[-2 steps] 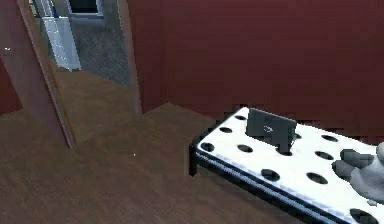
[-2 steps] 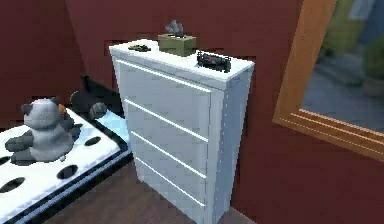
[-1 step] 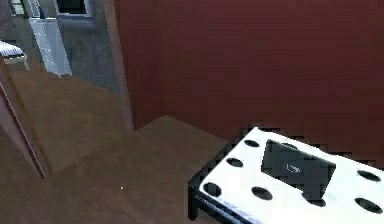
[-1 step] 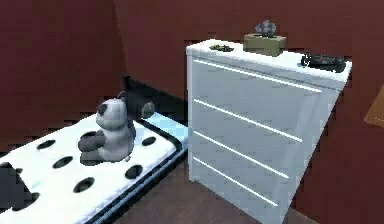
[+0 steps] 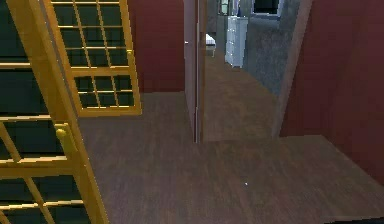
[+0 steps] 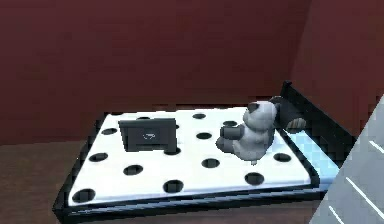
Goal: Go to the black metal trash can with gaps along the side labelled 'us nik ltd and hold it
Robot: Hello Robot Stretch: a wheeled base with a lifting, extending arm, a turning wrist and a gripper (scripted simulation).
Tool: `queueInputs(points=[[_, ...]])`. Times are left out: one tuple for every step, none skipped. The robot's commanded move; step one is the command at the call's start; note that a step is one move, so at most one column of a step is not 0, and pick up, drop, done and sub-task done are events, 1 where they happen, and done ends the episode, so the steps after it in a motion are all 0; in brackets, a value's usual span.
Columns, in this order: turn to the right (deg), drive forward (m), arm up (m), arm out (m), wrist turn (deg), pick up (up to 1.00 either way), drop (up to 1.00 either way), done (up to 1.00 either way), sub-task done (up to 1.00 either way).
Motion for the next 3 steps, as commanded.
queueInputs(points=[[-3.0, 0.0, 0.0, 0.0, 0.0, 0.0, 0.0, 0.0, 0.0], [0.0, 1.0, 0.0, 0.0, 0.0, 0.0, 0.0, 0.0, 0.0], [-3.0, 0.0, 0.0, 0.0, 0.0, 0.0, 0.0, 0.0, 0.0]])
